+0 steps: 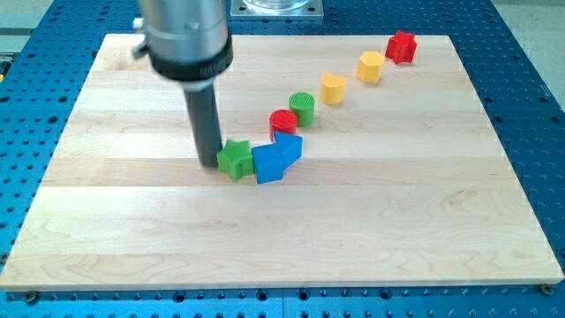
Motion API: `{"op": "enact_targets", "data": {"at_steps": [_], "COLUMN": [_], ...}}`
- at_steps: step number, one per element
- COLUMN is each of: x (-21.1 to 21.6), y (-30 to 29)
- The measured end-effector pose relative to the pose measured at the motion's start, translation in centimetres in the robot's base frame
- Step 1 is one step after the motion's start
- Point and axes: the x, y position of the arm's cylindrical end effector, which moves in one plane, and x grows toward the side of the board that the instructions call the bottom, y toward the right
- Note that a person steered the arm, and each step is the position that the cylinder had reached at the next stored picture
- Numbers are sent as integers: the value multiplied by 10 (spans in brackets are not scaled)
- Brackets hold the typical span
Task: Separate the green blocks
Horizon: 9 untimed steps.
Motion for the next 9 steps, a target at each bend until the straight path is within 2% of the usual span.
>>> {"op": "enact_targets", "data": {"at_steps": [1,2,3,4,6,7,8,9], "x": [60,73,37,17,1,1,22,28], "y": [7,59,88,77,93,59,46,78]}}
